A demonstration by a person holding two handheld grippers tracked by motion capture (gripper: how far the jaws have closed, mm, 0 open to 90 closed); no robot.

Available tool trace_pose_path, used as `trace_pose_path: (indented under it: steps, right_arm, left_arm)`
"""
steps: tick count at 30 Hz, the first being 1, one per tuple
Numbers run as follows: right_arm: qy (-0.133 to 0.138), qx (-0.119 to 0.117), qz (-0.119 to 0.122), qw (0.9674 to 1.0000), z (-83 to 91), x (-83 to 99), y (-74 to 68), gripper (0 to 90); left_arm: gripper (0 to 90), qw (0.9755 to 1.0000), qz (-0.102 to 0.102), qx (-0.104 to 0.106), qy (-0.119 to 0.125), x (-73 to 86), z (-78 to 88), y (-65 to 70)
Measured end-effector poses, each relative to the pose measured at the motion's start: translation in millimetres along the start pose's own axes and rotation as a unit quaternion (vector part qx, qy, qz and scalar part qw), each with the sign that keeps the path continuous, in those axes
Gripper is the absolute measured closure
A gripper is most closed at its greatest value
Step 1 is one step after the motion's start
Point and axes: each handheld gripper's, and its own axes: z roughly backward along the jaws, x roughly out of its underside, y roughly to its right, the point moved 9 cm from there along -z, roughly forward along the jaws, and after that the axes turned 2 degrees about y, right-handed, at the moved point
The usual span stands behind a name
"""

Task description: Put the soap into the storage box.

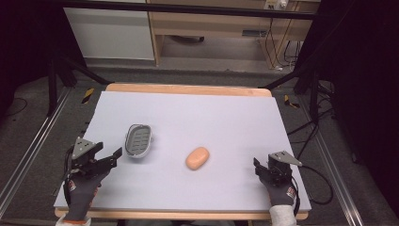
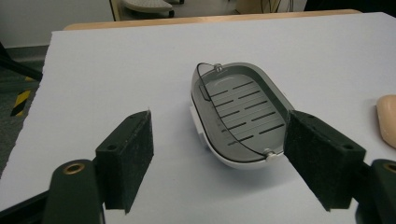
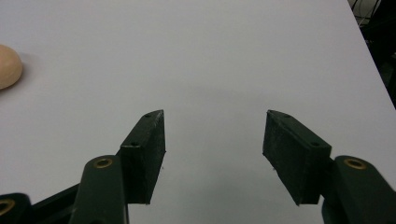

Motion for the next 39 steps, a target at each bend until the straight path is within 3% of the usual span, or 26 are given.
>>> trace_pose_path:
  steps: [13, 27, 39]
  right_arm:
    - [0.002, 0.002, -0.003, 1.0, -0.8, -2.1, -0.3, 38.5]
    - [0.001, -0.004, 0.001, 1.0, -3.7, -3.8, -4.1, 37.9]
    - [0.001, -0.013, 0.011, 0.9999, -5.0, -3.8, -8.5, 37.9]
  left_arm:
    - [22.1, 0.9996, -0.021, 0.016, 0.001, -9.5, -2.3, 19.7]
    - [21.4, 0.9991, -0.033, 0.025, 0.001, -24.4, -6.5, 30.9]
    - [21.0, 0.998, -0.043, 0.046, -0.003, -30.1, -22.4, 56.2]
